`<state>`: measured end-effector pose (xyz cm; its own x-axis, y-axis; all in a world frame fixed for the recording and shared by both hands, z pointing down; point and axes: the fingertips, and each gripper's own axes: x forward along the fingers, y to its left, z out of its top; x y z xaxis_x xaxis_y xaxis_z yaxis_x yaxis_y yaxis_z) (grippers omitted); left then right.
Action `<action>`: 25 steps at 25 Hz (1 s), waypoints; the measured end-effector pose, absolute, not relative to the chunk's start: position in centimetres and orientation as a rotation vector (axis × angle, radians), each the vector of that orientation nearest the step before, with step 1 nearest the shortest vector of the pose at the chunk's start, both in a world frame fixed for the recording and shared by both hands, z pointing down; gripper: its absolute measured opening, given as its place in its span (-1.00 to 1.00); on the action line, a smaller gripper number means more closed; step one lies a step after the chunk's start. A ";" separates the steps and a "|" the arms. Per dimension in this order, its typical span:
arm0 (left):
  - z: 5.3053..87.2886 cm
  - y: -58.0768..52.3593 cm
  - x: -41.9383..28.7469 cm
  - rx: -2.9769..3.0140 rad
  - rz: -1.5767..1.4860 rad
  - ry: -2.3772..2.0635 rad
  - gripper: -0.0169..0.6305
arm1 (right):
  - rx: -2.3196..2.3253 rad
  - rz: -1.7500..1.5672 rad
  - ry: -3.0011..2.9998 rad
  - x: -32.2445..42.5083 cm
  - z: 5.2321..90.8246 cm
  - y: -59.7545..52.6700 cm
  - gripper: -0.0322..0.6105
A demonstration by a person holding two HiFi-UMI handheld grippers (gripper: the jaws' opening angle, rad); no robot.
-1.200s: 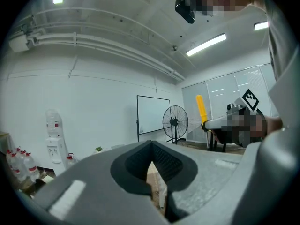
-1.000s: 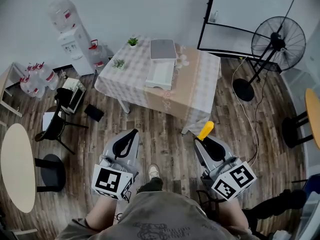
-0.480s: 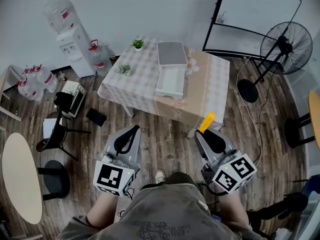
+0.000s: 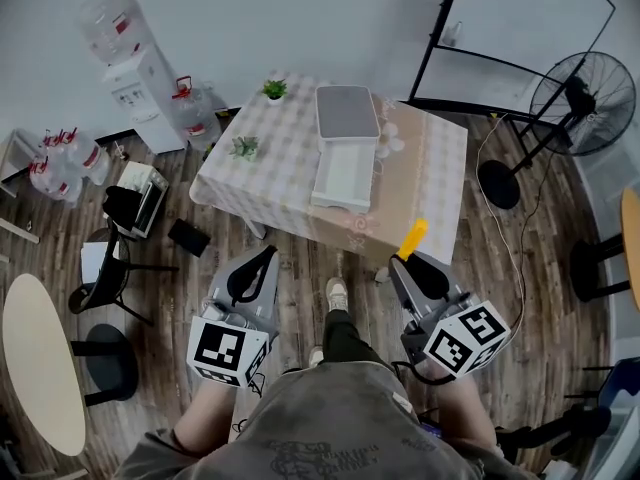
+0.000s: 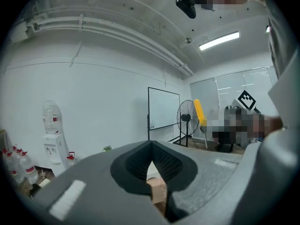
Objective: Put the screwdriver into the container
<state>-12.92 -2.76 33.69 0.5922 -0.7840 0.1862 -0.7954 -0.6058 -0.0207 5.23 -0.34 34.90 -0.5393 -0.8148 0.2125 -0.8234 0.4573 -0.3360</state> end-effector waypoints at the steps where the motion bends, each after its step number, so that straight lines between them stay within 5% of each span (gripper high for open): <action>1: 33.9 -3.7 -12.7 2.740 0.277 -1.364 -0.95 | 1.494 0.642 -2.661 5.4 35.2 -1.3 -0.59; 25: 43.1 -27.2 -6.0 2.530 0.508 -1.345 -0.95 | 1.144 1.022 -2.496 7.3 47.7 -26.1 -0.59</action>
<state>-5.96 -27.25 43.10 0.5184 -0.7527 0.4058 -0.8329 -0.5520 0.0401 7.28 -26.13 47.66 -0.6762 -0.5844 0.4486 -0.7312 0.4580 -0.5056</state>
